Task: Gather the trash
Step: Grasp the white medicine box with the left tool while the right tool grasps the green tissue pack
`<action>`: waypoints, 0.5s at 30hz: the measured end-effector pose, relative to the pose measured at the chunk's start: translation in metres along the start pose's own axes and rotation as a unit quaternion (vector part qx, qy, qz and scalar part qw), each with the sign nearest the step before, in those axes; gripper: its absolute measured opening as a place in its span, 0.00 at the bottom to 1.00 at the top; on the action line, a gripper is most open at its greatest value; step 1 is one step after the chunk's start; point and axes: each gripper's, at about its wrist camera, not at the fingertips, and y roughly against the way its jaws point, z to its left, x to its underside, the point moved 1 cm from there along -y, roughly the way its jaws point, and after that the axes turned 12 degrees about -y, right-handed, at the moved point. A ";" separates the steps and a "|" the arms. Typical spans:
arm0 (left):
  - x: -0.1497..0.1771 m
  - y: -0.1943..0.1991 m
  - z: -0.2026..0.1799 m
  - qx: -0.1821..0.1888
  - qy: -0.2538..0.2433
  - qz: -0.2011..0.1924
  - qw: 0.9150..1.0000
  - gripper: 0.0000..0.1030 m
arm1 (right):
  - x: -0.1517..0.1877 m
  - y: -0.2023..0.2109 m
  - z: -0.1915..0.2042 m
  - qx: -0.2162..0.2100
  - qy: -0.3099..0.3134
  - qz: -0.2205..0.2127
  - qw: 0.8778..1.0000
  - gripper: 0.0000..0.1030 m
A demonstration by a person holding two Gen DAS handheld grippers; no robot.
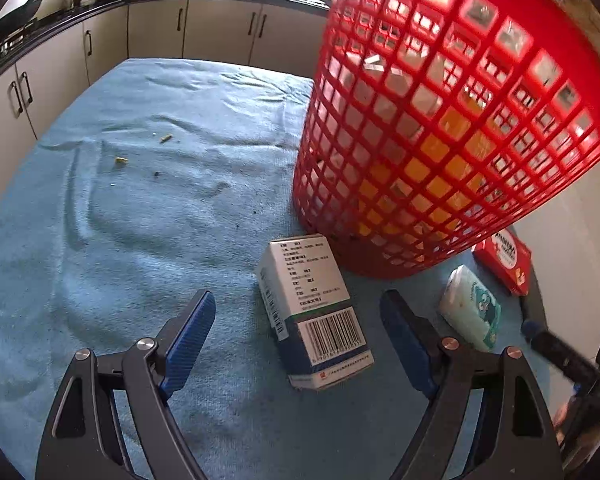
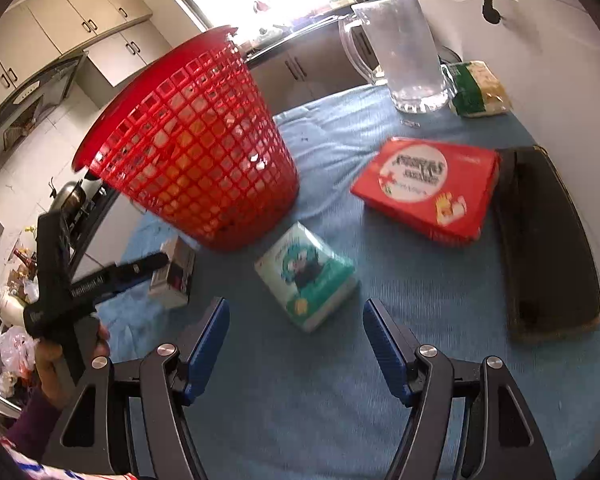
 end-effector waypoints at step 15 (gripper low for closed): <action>0.008 -0.015 -0.010 -0.010 -0.021 0.017 1.000 0.81 | -0.017 -0.051 0.015 0.042 0.065 0.019 0.997 0.82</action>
